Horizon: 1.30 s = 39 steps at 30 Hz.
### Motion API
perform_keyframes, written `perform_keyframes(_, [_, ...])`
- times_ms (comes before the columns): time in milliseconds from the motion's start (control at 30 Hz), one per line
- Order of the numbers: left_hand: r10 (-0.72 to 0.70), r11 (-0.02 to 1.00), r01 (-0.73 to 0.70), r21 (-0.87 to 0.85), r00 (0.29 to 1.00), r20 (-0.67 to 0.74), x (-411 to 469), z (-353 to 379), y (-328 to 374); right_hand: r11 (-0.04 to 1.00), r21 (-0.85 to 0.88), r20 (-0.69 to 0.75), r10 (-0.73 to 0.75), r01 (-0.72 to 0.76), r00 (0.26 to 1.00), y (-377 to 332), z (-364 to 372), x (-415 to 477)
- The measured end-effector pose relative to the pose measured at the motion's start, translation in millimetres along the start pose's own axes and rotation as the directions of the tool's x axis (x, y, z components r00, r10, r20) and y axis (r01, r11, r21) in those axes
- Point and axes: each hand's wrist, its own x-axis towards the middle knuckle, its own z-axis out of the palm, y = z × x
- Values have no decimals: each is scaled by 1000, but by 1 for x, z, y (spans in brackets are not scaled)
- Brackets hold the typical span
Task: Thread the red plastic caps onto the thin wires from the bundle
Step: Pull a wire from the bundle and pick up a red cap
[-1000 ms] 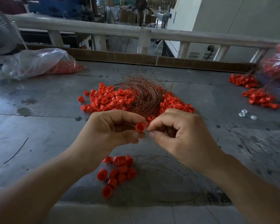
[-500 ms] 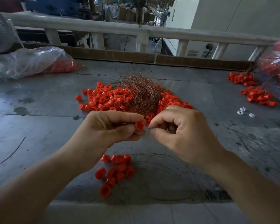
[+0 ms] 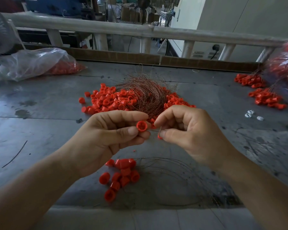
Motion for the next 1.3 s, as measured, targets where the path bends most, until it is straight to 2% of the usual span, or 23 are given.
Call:
perform_keyframes(167, [-30,998,33,-53,999,44,-3,5,0,991,75,74,102,-108,992,4,6,-2])
perform_keyframes(367, [-74,995,77,-70,996,53,-1,5,-3,991,31,136,128,-133,982,6,-2,1])
perform_keyframes(433, [-103,990,110,-88,991,81,-1,3,-5,988,-42,6,147,-147,989,12,-14,7])
perform_keyframes(533, [-139,985,147,-87,986,96,-2,3,-7,938,-290,-244,121,-191,962,30,-34,15])
perform_keyframes(600, [-152,986,156,-61,986,72,-2,5,-7,884,-418,-286,90,-208,954,38,-41,17])
perform_keyframes(800, [-160,984,164,-72,985,57,-2,5,-5,789,-593,-92,133,-161,987,47,-30,18])
perform_keyframes(900, [-160,985,163,-63,986,54,-1,4,-6,724,-673,-91,123,-152,988,50,-32,16])
perform_keyframes(1033, [-159,986,162,-40,985,65,-2,4,-6,656,-735,-66,181,-171,981,56,-31,17])
perform_keyframes(1200, [-162,986,164,-28,985,63,-2,4,-6,662,-731,-49,194,-168,980,56,-32,17])
perform_keyframes(1300, [-159,987,160,-14,986,42,-1,6,-7,815,-525,-109,223,-247,969,47,-35,19])
